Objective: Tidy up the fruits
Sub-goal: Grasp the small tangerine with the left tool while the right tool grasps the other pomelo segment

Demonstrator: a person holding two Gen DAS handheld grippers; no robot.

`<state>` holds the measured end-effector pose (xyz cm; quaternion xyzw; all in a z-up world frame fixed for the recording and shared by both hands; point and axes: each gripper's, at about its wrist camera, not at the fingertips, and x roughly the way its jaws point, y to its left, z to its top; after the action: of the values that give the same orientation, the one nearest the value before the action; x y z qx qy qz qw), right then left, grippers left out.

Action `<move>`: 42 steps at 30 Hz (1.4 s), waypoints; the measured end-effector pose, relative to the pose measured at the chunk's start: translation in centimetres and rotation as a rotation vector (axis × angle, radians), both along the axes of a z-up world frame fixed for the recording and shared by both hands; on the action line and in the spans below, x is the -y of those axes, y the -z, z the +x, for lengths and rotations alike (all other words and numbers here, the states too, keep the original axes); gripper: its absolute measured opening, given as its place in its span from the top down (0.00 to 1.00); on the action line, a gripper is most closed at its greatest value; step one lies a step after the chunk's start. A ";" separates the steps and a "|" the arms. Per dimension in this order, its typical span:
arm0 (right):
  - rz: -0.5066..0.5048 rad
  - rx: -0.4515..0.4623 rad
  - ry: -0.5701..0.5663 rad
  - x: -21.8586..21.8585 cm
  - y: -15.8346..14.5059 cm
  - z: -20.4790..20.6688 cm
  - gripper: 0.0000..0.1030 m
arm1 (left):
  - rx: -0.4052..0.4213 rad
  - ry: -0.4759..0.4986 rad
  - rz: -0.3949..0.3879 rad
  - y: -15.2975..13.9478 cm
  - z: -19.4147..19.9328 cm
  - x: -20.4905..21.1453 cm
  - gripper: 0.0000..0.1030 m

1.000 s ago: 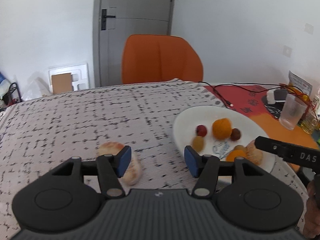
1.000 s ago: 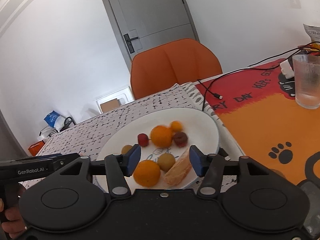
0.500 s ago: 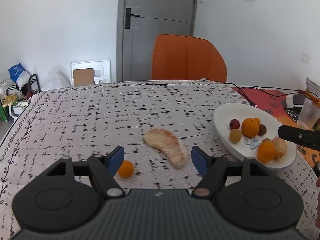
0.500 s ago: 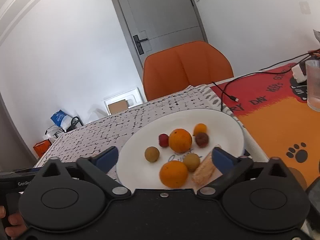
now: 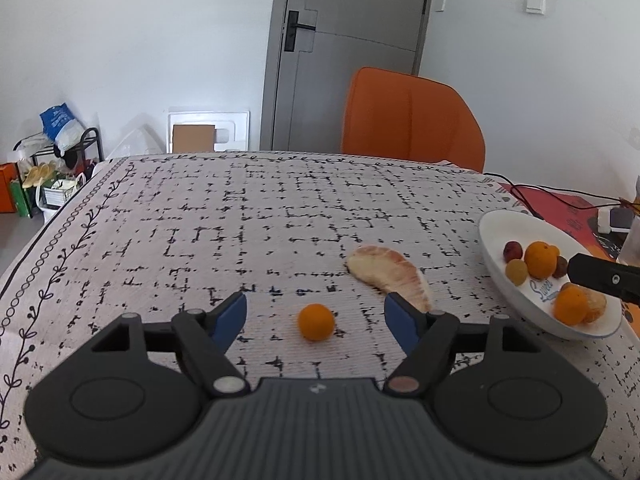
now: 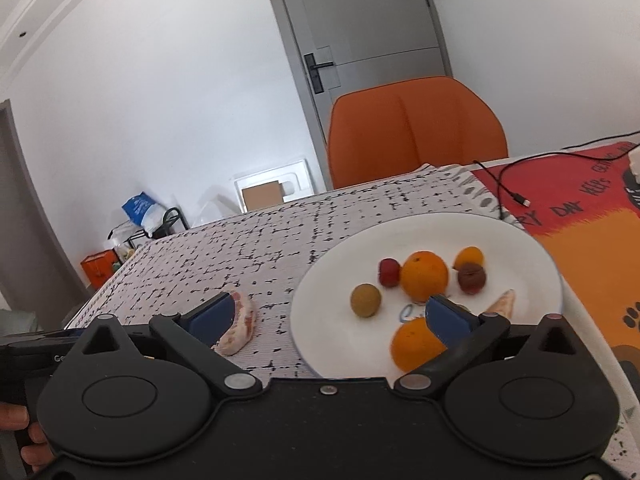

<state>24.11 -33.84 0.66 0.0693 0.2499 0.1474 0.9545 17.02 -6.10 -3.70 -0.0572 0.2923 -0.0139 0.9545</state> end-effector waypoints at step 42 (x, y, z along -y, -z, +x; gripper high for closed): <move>-0.182 -0.087 -0.306 -11.2 2.1 5.2 0.47 | -0.018 -0.066 -0.056 1.1 1.1 -5.0 0.78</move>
<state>29.27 -22.65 -1.47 -0.0497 0.3108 0.2647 0.9115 18.11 -1.10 -4.81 -0.0935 0.2982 0.0102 0.9499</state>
